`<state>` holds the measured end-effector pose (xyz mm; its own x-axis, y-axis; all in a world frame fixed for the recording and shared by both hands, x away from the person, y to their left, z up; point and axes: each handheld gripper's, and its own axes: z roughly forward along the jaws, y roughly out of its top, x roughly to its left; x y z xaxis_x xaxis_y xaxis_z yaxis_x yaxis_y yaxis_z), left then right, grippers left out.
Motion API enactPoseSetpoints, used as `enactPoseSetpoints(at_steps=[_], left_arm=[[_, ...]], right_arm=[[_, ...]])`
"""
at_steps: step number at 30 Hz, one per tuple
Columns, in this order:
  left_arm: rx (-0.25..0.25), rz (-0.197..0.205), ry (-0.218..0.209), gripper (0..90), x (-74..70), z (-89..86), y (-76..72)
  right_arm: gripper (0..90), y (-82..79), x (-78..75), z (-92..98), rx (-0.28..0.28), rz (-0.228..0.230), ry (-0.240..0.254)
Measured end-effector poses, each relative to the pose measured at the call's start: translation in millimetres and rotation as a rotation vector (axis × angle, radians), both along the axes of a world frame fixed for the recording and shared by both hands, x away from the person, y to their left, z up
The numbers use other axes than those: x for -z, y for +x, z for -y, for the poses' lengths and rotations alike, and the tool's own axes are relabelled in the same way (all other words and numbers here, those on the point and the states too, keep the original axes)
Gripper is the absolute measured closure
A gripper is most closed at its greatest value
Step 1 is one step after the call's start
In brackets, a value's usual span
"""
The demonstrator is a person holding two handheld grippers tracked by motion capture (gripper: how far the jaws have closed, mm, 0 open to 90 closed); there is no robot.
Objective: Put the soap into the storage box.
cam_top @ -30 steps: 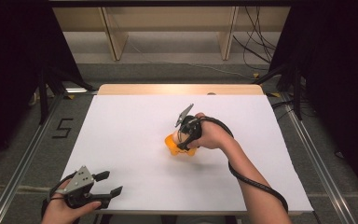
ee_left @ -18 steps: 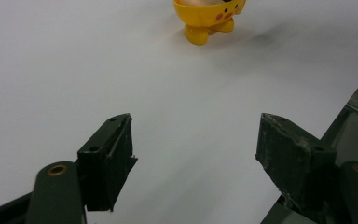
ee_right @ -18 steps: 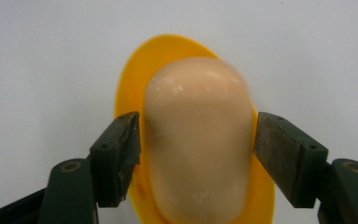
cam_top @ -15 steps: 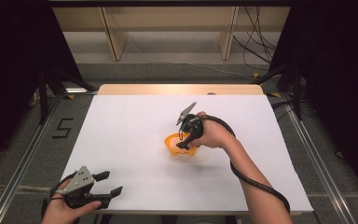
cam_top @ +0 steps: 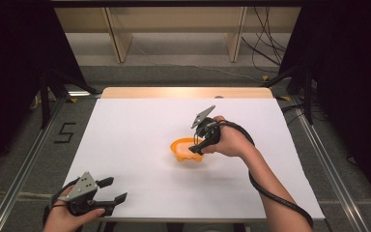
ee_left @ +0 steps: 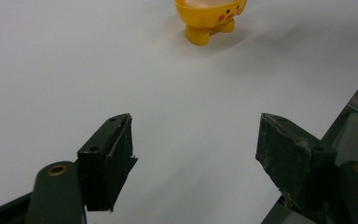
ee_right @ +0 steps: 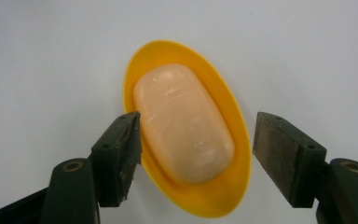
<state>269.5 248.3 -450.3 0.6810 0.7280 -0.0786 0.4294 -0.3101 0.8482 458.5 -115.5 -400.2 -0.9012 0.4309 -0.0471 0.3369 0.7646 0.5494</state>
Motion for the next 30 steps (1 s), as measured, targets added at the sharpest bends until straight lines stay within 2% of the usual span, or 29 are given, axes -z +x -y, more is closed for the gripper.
enactPoseSetpoints(at_steps=[3, 4, 5, 9, 11, 15, 17, 19, 21, 23, 25, 26, 27, 29, 30], left_arm=[[0.007, 0.001, -0.007, 26.9, 0.6, 0.0, 0.6], [0.007, 0.0, -0.007, 26.9, 0.6, 0.0, 0.6], [0.007, 0.0, -0.006, 26.9, 0.7, 0.0, 0.5], [0.008, 0.001, 0.005, 27.0, 0.4, -0.8, 0.6], [0.008, 0.001, 0.004, 26.9, 0.7, -0.5, 0.7], [0.007, 0.002, 0.004, 26.9, 0.7, -0.4, 0.5], [0.006, 0.001, 0.004, 26.9, 0.7, -0.4, 0.6], [0.005, 0.0, 0.004, 26.9, 1.0, -0.4, 0.7], [0.004, -0.001, 0.005, 26.9, 1.2, -0.3, 0.7], [0.004, 0.0, 0.005, 26.9, 1.3, -0.3, 0.7], [0.004, 0.0, 0.006, 26.9, 1.4, -0.2, 0.6], [0.003, 0.0, 0.006, 26.9, 1.5, -0.2, 0.6], [0.003, 0.0, 0.006, 26.9, 1.5, -0.2, 0.6], [0.002, -0.001, 0.006, 26.9, 1.5, -0.3, 0.6], [-0.004, -0.003, 0.008, 26.9, 1.7, 0.0, 0.2]], right_arm=[[33.5, -3.8, -0.2, 4.7, 0.028, -0.005, 0.005], [33.5, -0.7, 0.6, 7.7, -0.016, 0.031, 0.01], [33.4, -4.6, 0.2, 9.8, 0.02, 0.01, 0.013], [33.1, -11.0, 1.9, 19.3, 0.036, 0.02, 0.028], [33.2, -18.2, 3.3, 26.9, 0.07, 0.008, 0.036], [33.1, -23.6, 6.1, 34.5, 0.073, 0.009, 0.044], [33.1, -25.8, 7.9, 39.9, 0.057, 0.011, 0.041], [33.0, -31.7, 12.4, 46.8, 0.073, 0.021, 0.044], [33.0, -35.9, 15.2, 51.7, 0.085, 0.004, 0.042], [32.9, -39.9, 18.3, 55.7, 0.097, 0.015, 0.048], [32.9, -41.1, 20.4, 57.9, 0.094, 0.011, 0.047], [32.9, -45.4, 24.2, 61.4, 0.104, -0.004, 0.056], [32.9, -49.2, 26.4, 63.0, 0.136, -0.009, 0.059], [32.9, -50.2, 27.5, 66.0, 0.121, -0.003, 0.055], [32.9, -55.6, 32.1, 69.2, 0.141, -0.012, 0.071]])
